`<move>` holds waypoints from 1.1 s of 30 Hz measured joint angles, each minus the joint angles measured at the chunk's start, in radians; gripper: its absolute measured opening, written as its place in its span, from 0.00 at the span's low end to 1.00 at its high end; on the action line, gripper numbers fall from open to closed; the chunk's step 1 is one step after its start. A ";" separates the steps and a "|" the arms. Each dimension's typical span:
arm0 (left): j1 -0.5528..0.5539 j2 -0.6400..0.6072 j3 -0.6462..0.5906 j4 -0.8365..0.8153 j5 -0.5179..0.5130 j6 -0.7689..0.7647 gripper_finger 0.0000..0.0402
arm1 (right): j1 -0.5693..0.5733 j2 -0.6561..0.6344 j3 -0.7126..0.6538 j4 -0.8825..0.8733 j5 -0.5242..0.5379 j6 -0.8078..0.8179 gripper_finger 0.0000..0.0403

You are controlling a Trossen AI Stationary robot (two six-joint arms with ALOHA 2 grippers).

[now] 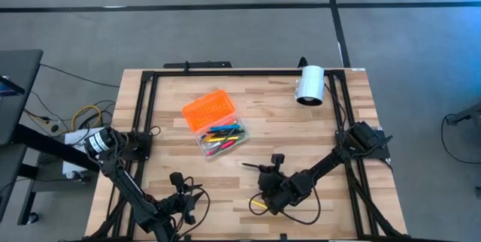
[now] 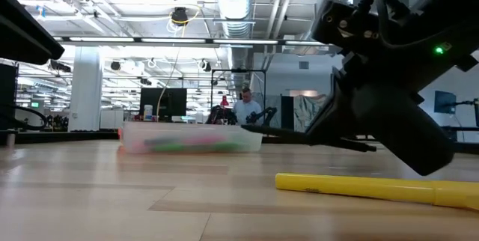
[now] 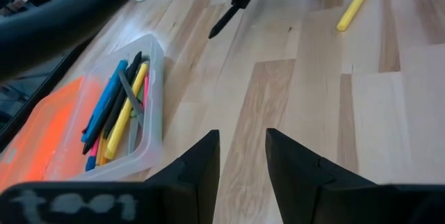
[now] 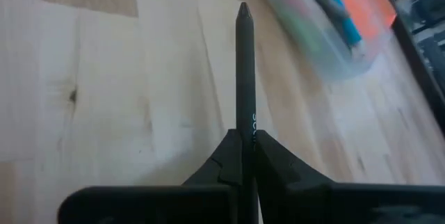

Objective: Pick & place school supplies into a supply box
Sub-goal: Put the black pen into the supply box

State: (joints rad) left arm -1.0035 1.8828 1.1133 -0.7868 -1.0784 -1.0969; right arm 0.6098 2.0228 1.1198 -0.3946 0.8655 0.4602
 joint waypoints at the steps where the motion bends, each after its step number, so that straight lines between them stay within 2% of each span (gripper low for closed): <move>1: 0.000 0.000 0.000 0.000 0.000 0.000 0.27 | 0.003 0.000 0.000 0.001 0.007 -0.001 0.01; 23: 0.000 0.000 0.000 0.000 -0.003 0.000 0.27 | 0.011 -0.003 0.004 0.007 0.051 -0.028 0.01; 33: 0.000 0.000 0.000 0.000 -0.007 0.000 0.27 | -0.003 -0.005 0.064 -0.004 0.067 -0.153 0.01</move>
State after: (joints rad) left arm -1.0035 1.8828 1.1133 -0.7868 -1.0859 -1.0969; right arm 0.6068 2.0176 1.1840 -0.3988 0.9325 0.3077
